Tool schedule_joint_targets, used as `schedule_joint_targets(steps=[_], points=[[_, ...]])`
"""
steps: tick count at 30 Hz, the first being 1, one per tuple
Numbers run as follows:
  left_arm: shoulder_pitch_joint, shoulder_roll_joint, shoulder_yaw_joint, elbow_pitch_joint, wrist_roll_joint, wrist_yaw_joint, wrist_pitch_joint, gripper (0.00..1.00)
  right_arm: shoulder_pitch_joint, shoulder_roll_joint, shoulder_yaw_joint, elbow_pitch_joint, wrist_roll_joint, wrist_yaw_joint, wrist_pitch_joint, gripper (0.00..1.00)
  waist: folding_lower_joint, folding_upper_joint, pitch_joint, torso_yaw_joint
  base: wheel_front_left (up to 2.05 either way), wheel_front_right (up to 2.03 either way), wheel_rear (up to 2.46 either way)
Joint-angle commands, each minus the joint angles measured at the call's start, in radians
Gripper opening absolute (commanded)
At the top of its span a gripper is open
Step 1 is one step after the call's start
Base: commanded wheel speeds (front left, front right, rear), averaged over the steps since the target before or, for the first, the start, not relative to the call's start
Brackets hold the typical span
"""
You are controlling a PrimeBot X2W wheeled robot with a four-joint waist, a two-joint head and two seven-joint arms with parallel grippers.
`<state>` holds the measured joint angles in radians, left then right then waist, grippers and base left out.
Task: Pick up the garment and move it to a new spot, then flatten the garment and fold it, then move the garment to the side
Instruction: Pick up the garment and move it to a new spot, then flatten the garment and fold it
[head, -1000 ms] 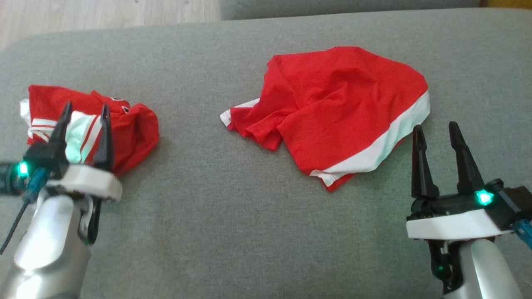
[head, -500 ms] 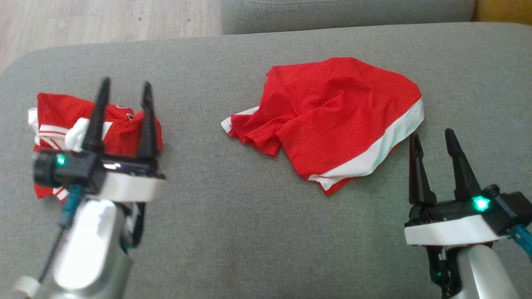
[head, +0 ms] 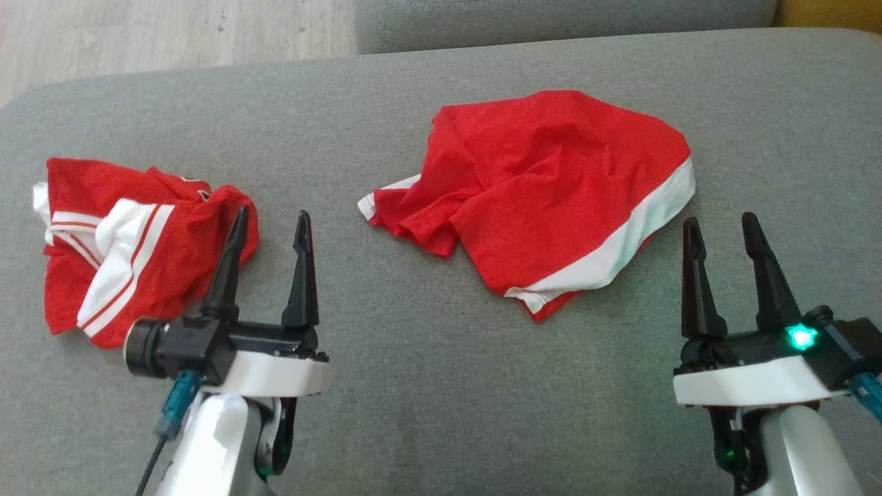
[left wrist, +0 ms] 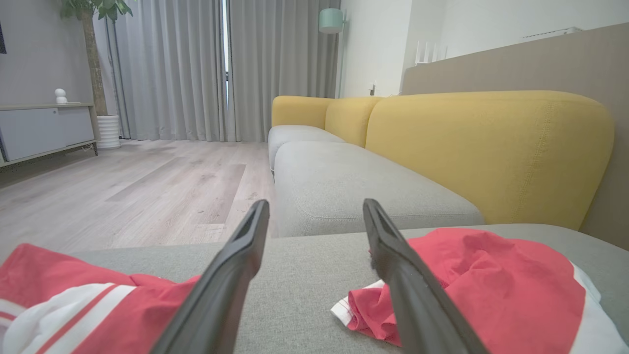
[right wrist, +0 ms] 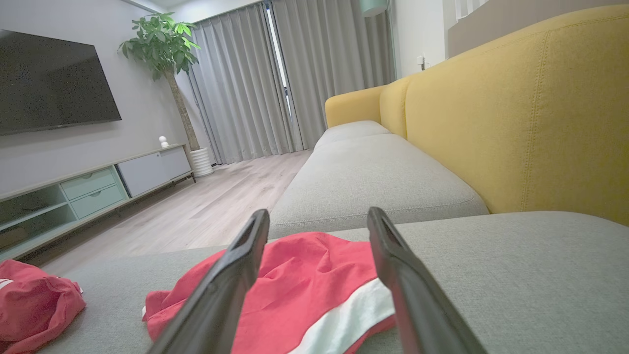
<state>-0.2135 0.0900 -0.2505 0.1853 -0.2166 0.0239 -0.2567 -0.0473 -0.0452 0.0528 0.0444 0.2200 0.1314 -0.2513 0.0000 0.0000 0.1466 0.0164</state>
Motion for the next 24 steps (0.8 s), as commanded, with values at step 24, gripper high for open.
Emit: schedule_joint_targets(steps=[24], points=[[-0.061, -0.039, 0.007, 0.002, -0.031, -0.054, -0.005, 1.00, -0.408, -0.033, 0.368, 0.457, -0.286, -0.001, 0.113, 1.00, 0.0000, 0.0000, 0.089, 0.204, 0.00, 0.00, 0.00]])
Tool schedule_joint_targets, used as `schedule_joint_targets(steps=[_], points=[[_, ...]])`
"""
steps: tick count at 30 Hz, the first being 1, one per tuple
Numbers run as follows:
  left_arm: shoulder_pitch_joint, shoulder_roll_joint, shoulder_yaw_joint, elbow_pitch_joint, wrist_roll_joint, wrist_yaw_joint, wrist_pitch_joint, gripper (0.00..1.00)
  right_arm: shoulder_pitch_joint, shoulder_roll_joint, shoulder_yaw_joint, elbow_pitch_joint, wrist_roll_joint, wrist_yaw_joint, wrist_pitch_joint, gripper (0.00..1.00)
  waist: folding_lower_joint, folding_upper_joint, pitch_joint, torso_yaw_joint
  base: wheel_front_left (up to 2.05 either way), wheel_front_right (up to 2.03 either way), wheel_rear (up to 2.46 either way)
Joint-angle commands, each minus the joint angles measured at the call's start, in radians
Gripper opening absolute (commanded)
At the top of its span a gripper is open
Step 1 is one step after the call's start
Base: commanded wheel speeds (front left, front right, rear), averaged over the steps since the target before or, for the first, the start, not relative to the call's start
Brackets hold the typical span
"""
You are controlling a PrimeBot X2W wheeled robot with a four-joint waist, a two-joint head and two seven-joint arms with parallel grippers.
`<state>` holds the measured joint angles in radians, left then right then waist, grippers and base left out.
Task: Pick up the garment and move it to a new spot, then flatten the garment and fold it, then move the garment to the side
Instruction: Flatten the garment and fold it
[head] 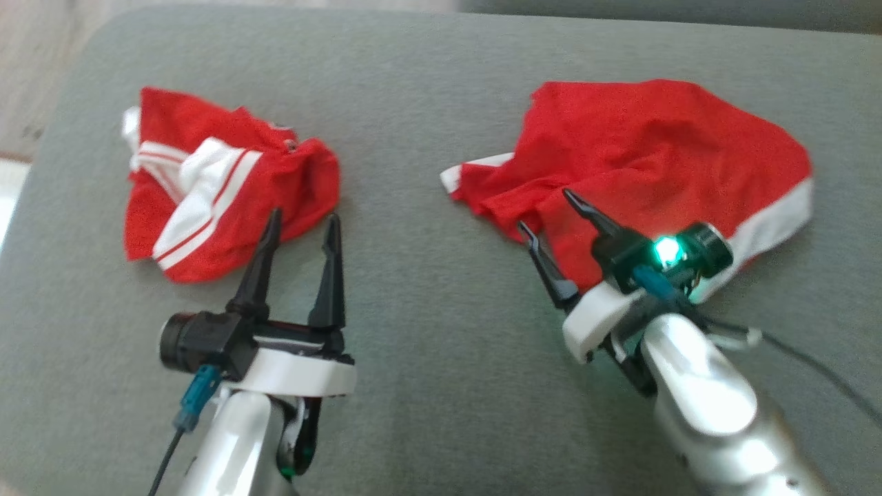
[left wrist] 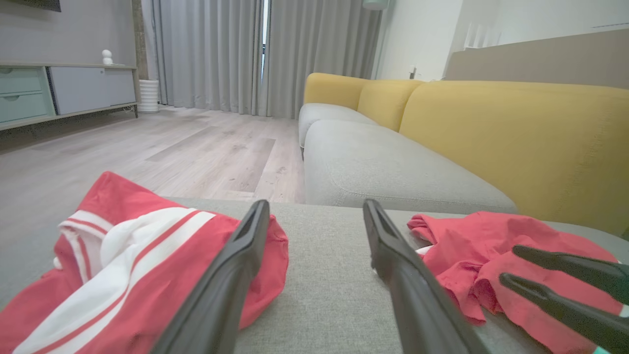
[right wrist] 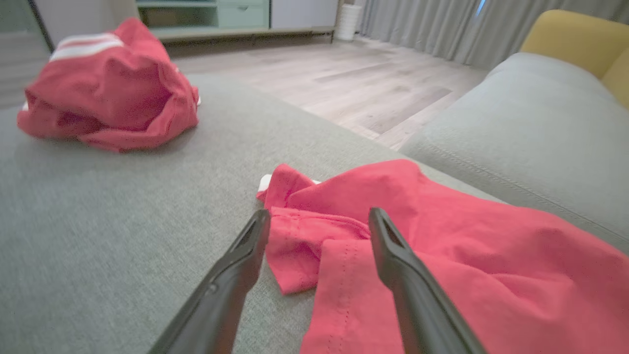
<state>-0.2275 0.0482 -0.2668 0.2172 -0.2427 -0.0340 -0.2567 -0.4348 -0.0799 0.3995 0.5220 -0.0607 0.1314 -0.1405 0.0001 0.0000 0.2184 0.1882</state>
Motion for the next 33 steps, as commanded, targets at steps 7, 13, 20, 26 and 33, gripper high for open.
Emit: schedule_joint_targets(steps=[7, 13, 20, 26, 33], points=[[-0.054, 0.002, -0.024, -0.032, -0.049, 0.031, -0.005, 1.00, -0.171, -0.035, 0.121, 0.218, -0.028, -0.001, 0.065, 1.00, -0.0001, 0.0000, 0.039, 0.104, 0.00, 0.00, 0.00], [-0.055, 0.002, -0.035, -0.036, -0.067, 0.044, -0.005, 1.00, -0.253, -0.048, 0.224, 0.371, -0.001, -0.001, 0.091, 1.00, -0.0001, 0.0000, 0.049, 0.130, 0.00, 0.00, 0.00], [-0.051, 0.002, -0.028, -0.036, -0.067, 0.048, -0.005, 1.00, -0.291, -0.028, 0.257, 0.477, 0.056, -0.001, 0.080, 0.00, -0.0001, 0.0000, 0.047, 0.124, 0.00, 0.00, 0.00], [-0.051, 0.002, -0.006, -0.037, -0.053, 0.050, -0.005, 1.00, -0.320, -0.001, 0.195, 0.499, 0.087, -0.001, -0.036, 0.00, -0.0001, 0.0000, 0.027, 0.093, 0.00, 0.00, 0.00], [-0.033, 0.002, 0.019, -0.041, -0.043, 0.042, -0.005, 1.00, -0.358, 0.025, 0.141, 0.419, 0.113, -0.001, -0.115, 0.00, -0.0001, 0.0000, -0.020, 0.055, 0.00, 0.00, 0.00]])
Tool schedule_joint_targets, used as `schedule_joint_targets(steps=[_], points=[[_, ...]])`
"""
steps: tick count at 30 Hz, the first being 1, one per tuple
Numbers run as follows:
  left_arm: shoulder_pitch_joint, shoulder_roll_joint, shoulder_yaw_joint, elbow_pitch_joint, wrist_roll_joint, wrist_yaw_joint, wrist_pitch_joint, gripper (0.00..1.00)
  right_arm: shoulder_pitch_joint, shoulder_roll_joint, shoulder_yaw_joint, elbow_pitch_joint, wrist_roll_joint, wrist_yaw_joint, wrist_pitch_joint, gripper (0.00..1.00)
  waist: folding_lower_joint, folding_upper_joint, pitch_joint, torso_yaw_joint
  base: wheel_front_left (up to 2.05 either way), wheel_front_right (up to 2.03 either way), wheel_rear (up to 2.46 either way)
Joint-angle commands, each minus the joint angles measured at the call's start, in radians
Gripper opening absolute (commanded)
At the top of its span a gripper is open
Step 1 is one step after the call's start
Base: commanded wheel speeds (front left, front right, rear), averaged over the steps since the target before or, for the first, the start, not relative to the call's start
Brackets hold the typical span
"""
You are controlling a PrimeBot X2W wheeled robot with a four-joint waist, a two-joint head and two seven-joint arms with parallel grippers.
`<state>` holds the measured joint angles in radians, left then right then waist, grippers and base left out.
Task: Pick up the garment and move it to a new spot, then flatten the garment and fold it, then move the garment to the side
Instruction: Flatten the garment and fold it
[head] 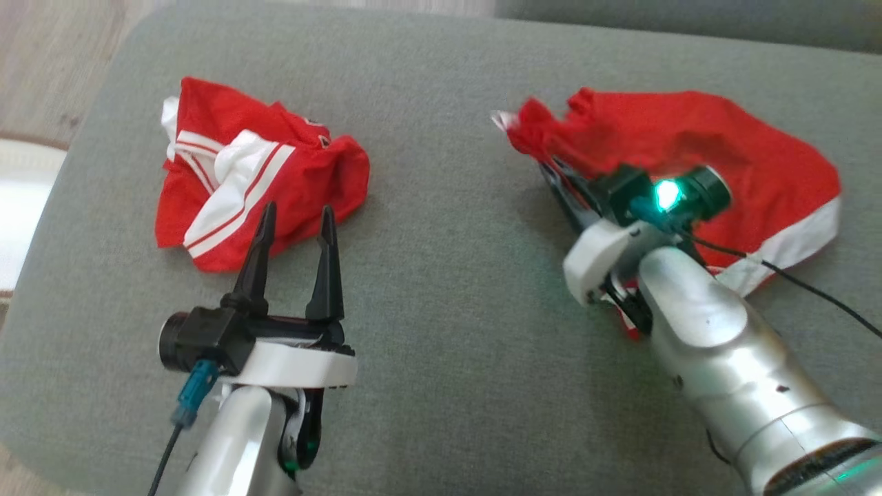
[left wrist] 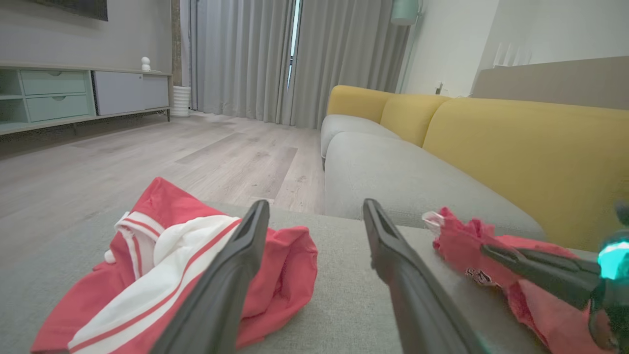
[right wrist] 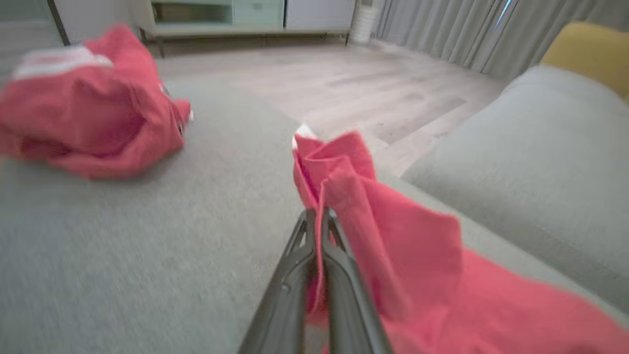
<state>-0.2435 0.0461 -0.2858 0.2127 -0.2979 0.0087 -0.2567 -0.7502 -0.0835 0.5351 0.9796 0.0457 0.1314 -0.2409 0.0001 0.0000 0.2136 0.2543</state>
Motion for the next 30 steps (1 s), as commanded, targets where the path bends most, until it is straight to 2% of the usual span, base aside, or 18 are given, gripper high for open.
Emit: schedule_joint_targets(steps=[1, 8, 11, 16, 20, 24, 25, 26, 27, 30], points=[[-0.012, 0.004, 0.042, -0.037, 0.013, -0.002, -0.005, 1.00, -0.050, 0.030, 0.006, -0.064, 0.015, -0.001, -0.017, 0.00, -0.0001, 0.0000, -0.023, -0.015, 0.00, 0.00, 0.00], [0.024, 0.004, 0.062, -0.035, 0.020, -0.008, -0.005, 1.00, -0.100, 0.033, 0.021, -0.355, 0.153, -0.001, -0.020, 0.00, -0.0001, 0.0000, -0.089, -0.033, 0.00, 0.00, 0.00], [0.051, 0.004, 0.088, -0.038, 0.027, -0.011, -0.005, 1.00, -0.133, 0.033, -0.040, -0.465, 0.196, -0.001, -0.021, 0.00, -0.0001, 0.0000, -0.120, -0.056, 0.00, 0.00, 0.00], [0.075, 0.004, 0.112, -0.051, 0.039, -0.017, -0.005, 1.00, -0.142, 0.021, -0.178, -0.489, 0.173, -0.001, -0.012, 0.00, -0.0001, 0.0000, -0.129, -0.097, 0.00, 0.00, 0.00], [0.071, 0.004, 0.110, -0.057, 0.043, -0.024, -0.005, 1.00, -0.069, -0.043, -0.301, -0.501, 0.180, -0.001, 0.041, 0.00, -0.0001, 0.0000, -0.112, -0.127, 0.00, 0.00, 0.00], [0.056, 0.004, 0.103, -0.059, 0.043, -0.026, -0.005, 1.00, 0.079, -0.132, -0.414, -0.471, 0.180, -0.001, 0.119, 0.00, -0.0001, 0.0000, -0.079, -0.153, 0.00, 0.00, 0.00], [0.051, 0.004, 0.101, -0.058, 0.044, -0.028, -0.005, 1.00, 0.115, -0.153, -0.455, -0.453, 0.162, -0.001, 0.133, 0.16, -0.0001, 0.0000, -0.071, -0.159, 0.00, 0.00, 0.00], [0.046, 0.004, 0.098, -0.057, 0.046, -0.030, -0.005, 1.00, 0.146, -0.165, -0.515, -0.438, 0.140, -0.001, 0.131, 1.00, -0.0001, 0.0000, -0.062, -0.164, 0.00, 0.00, 0.00], [0.046, 0.004, 0.098, -0.057, 0.046, -0.030, -0.005, 1.00, 0.146, -0.165, -0.515, -0.438, 0.140, -0.001, 0.131, 1.00, -0.0001, 0.0000, -0.062, -0.164, 0.00, 0.00, 0.00], [0.029, 0.004, 0.095, -0.052, 0.050, -0.034, -0.005, 1.00, 0.217, -0.159, -0.660, -0.403, 0.030, -0.001, 0.118, 1.00, -0.0001, 0.0000, -0.039, -0.183, 0.00, 0.00, 0.00]])
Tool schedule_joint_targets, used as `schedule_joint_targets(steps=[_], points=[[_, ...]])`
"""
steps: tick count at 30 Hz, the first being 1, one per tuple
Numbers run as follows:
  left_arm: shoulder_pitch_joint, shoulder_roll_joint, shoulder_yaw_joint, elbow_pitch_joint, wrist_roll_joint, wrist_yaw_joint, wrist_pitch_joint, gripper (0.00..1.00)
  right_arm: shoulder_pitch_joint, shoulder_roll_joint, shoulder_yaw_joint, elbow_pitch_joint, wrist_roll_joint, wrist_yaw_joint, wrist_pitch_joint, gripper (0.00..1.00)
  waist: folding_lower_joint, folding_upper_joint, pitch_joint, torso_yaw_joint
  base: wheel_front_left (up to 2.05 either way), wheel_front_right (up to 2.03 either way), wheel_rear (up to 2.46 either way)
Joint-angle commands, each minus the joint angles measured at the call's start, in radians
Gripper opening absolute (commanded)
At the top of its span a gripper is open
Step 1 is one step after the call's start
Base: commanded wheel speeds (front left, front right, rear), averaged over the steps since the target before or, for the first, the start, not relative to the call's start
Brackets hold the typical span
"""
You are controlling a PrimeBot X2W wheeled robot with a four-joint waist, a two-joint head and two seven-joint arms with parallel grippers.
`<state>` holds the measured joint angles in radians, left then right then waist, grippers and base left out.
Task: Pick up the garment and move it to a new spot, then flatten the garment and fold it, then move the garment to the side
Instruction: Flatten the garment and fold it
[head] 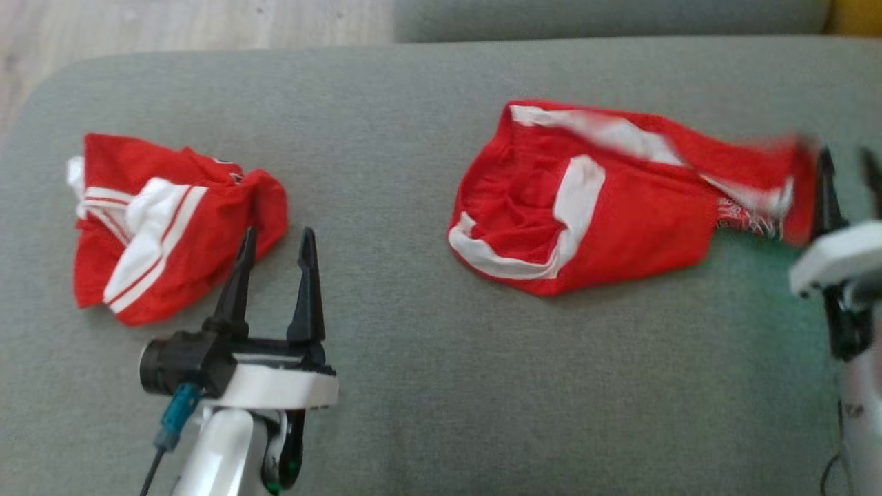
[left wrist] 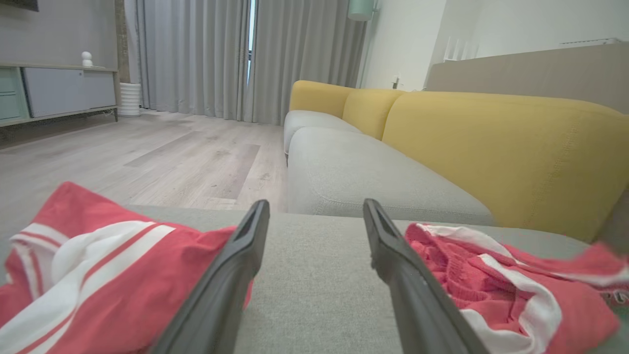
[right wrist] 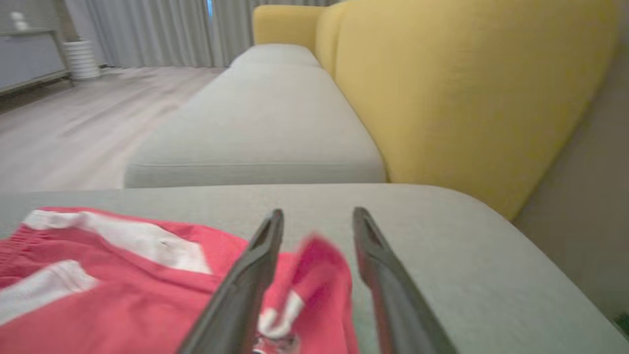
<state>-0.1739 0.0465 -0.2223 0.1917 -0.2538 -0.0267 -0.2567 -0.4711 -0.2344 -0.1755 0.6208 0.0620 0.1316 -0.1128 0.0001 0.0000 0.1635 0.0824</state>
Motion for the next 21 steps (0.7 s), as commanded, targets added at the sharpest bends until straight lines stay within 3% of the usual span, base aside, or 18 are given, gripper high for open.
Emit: schedule_joint_targets(steps=[1, 4, 8, 21], points=[[-0.046, 0.004, 0.031, -0.029, 0.007, 0.001, -0.005, 1.00, -0.048, 0.010, 0.003, -0.043, -0.016, -0.001, -0.019, 1.00, -0.0001, 0.0000, 0.016, -0.016, 0.00, 0.00, 0.00], [-0.057, 0.004, 0.033, -0.026, 0.012, -0.001, -0.005, 1.00, -0.023, 0.075, -0.071, -0.066, -0.091, -0.001, -0.053, 1.00, -0.0001, 0.0000, 0.023, -0.036, 0.00, 0.00, 0.00], [-0.067, 0.004, 0.035, -0.027, 0.015, -0.007, -0.005, 1.00, -0.005, 0.140, -0.081, -0.126, -0.127, -0.001, -0.084, 1.00, -0.0001, 0.0000, 0.021, -0.061, 0.00, 0.00, 0.00], [-0.047, 0.004, -0.009, -0.064, -0.009, -0.011, -0.005, 1.00, 0.206, 0.184, 0.173, -0.407, 0.048, -0.001, -0.147, 1.00, -0.0001, 0.0000, -0.020, -0.104, 0.00, 0.00, 0.00]])
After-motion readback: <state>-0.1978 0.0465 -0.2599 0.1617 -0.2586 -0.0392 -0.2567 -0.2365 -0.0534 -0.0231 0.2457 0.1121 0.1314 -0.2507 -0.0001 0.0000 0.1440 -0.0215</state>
